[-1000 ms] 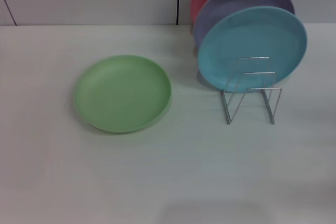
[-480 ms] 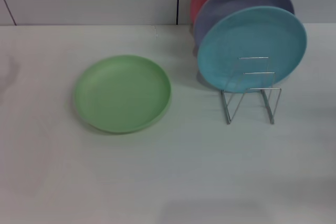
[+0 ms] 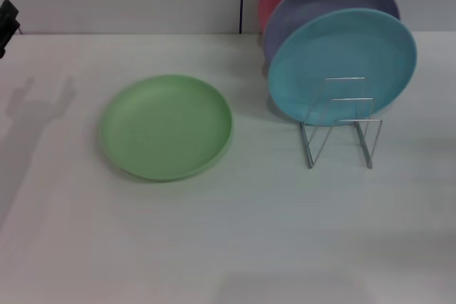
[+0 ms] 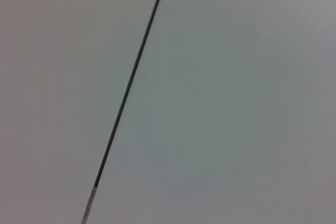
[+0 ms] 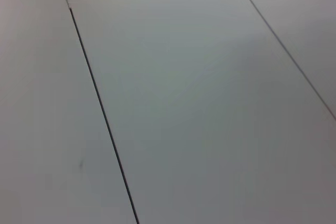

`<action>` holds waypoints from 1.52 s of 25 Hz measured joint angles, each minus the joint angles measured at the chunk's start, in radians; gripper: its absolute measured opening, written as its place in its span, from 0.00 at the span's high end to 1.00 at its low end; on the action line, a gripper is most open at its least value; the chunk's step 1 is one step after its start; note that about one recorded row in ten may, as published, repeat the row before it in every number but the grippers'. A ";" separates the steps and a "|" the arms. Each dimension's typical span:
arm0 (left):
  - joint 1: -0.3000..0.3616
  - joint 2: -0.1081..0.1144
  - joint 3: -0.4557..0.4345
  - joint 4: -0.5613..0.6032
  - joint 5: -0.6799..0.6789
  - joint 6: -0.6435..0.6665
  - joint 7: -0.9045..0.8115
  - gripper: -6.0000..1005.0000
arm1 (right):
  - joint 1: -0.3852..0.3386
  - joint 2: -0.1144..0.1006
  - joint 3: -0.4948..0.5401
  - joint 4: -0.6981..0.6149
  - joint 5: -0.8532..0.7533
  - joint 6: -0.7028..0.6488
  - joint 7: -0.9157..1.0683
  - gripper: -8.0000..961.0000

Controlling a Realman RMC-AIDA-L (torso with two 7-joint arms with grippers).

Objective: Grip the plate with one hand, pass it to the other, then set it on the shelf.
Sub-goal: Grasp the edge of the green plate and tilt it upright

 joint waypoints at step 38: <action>-0.065 -0.114 -0.451 -0.937 -0.344 -1.848 0.730 0.18 | 0.017 -0.007 -0.046 -0.003 -0.009 0.051 -0.012 0.27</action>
